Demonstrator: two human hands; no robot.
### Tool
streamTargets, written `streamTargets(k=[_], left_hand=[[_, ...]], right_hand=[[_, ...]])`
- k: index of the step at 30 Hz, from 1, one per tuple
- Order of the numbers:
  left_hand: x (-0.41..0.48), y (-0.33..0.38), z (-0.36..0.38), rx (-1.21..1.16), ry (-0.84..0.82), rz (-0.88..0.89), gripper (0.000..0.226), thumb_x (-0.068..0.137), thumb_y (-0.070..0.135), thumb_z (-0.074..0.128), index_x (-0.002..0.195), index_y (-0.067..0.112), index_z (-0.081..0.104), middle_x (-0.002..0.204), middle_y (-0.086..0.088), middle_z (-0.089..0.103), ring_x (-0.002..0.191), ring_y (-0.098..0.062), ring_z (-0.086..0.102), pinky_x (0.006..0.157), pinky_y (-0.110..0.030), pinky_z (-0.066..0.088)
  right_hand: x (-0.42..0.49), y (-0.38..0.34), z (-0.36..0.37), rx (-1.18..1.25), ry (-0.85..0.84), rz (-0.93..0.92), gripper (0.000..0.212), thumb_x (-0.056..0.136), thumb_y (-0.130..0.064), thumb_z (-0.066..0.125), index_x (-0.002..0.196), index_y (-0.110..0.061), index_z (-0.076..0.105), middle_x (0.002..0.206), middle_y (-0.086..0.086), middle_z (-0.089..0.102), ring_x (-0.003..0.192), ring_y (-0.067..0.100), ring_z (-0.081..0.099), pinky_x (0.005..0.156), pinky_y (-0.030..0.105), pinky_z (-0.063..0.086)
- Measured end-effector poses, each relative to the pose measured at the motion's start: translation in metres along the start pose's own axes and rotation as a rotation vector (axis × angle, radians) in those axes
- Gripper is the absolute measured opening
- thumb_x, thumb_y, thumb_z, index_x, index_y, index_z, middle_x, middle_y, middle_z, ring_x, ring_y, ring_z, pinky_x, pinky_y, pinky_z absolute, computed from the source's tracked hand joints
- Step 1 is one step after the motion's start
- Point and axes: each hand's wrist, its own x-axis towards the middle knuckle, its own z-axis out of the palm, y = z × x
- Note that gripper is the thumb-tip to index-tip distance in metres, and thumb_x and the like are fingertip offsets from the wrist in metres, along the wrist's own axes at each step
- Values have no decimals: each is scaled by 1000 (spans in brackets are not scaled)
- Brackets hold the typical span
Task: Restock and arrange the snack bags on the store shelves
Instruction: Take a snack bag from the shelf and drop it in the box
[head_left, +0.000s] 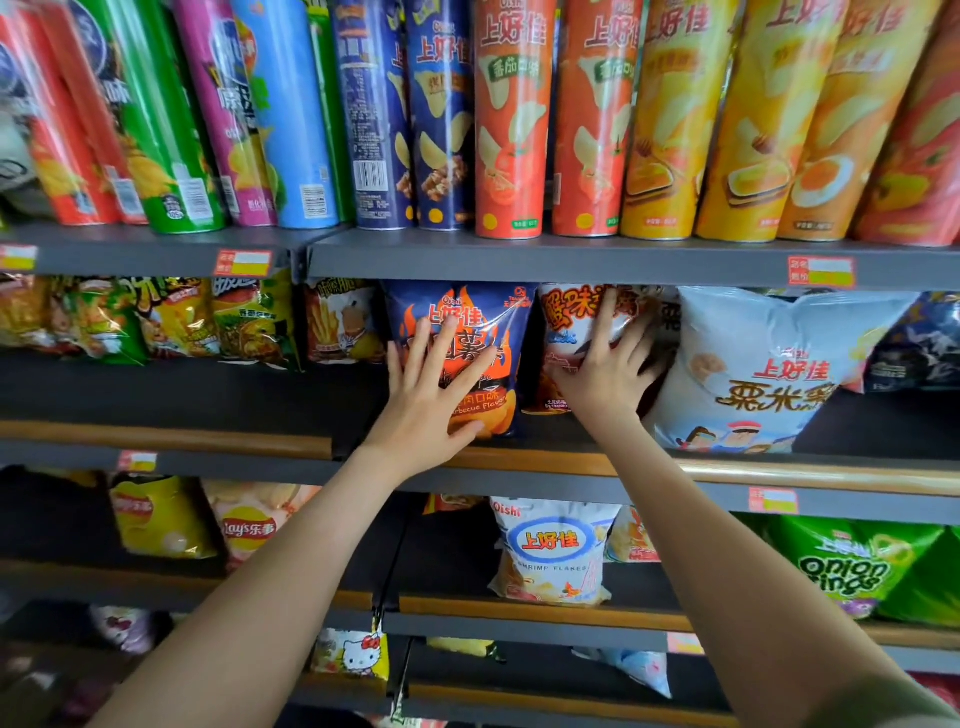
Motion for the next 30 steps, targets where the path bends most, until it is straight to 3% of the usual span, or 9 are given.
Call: streamTargets(k=[5,9,12,14,17,23,28,30], left_hand=[[-14,5,9,116,72,-65,90,83,51,63,152,28,10,155,-20,3,143,-42,1,105,-69,4],[-29,11,17,114,85,-66,77,89,48,53,152,23,16,154,-20,7,142,-42,7,106,-68,10],[-41,13,18,70,75,-79,67,91,45,44,150,21,22,154,-20,9,142,-41,10,109,-64,8],[-51,11,18,40,72,-78,65,92,43,43,149,21,22,154,-21,9,142,-41,10,110,-61,5],[-75,5,16,7,55,-77,64,92,40,45,149,19,23,153,-20,12,141,-41,14,113,-58,7],[-175,-36,7,-37,-90,-251,54,89,33,47,137,12,36,147,-22,27,131,-37,31,108,-47,27],[-300,-101,-12,-81,-266,-452,56,80,22,67,129,10,43,140,-20,39,115,-34,44,88,-45,48],[-359,-131,-19,-82,-353,-559,54,79,21,65,127,9,44,135,-22,44,111,-36,49,85,-45,52]], right_hand=[[-11,7,-3,-84,-23,-210,100,83,-44,66,152,-26,-5,158,20,1,144,40,8,110,58,18],[-14,9,-12,-43,-80,-236,90,87,-31,62,153,-25,1,158,20,-1,144,40,4,112,56,16],[-31,2,-19,71,42,-224,78,80,-21,60,150,-13,25,152,25,24,137,43,26,107,57,27],[-53,-8,-21,173,150,-271,63,78,-19,52,138,-3,41,137,24,44,118,42,45,95,52,40],[-101,-29,-15,327,203,-429,46,81,-17,48,122,1,51,115,19,56,97,35,50,83,43,40],[-200,-95,21,531,-57,-705,34,84,-14,46,117,-6,46,104,16,59,87,27,45,75,37,36],[-281,-169,66,500,-357,-859,34,80,-18,42,111,-6,49,101,13,59,87,27,49,73,37,41],[-315,-205,87,462,-477,-895,28,78,-21,42,103,-9,47,91,10,58,85,24,44,71,35,38]])
